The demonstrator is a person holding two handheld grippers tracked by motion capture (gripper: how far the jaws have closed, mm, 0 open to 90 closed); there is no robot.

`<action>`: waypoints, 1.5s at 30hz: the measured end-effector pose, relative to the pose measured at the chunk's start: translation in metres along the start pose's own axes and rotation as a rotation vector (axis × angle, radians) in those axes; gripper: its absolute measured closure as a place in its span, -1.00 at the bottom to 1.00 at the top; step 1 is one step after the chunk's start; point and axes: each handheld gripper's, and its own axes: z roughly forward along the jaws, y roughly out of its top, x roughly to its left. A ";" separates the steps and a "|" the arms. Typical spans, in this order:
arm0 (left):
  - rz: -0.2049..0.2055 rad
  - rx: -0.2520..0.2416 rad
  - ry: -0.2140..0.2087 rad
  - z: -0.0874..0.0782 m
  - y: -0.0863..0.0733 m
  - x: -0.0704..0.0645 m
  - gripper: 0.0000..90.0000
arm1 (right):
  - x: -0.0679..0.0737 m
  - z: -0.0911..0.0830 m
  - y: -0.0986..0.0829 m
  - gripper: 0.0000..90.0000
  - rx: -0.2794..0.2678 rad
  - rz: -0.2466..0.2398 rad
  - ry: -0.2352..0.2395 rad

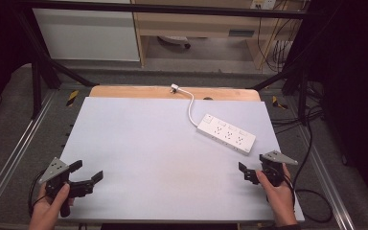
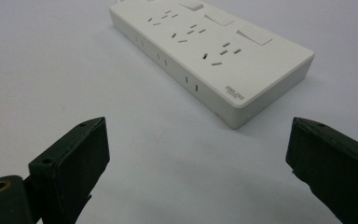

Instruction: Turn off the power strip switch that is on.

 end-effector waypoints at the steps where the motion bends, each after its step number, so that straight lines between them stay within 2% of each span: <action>1: -0.001 0.001 0.001 0.000 0.000 0.000 -0.87 | 0.000 0.000 0.000 -0.87 0.002 0.004 0.002; 9: 0.000 -0.001 0.000 -0.001 0.000 0.000 -0.87 | -0.001 0.000 0.000 -0.87 0.003 0.012 0.007; 24: 0.002 0.002 -0.003 0.000 0.000 0.000 -0.87 | -0.001 -0.009 0.005 -0.89 -0.046 0.014 -0.004; 27: 0.002 0.003 -0.003 0.000 0.000 0.000 -0.87 | 0.000 -0.010 0.007 -0.89 -0.041 -0.005 -0.012; 35: 0.002 0.004 -0.004 0.000 0.000 0.000 -0.87 | 0.002 -0.013 0.010 -0.92 -0.027 0.001 0.000; 37: 0.004 0.005 -0.003 0.000 0.000 0.000 -0.87 | 0.004 -0.016 0.013 -0.92 -0.041 0.018 0.003; 45: 0.010 0.013 -0.004 0.000 0.000 0.000 -0.87 | 0.011 -0.020 0.019 -0.90 -0.079 0.023 -0.002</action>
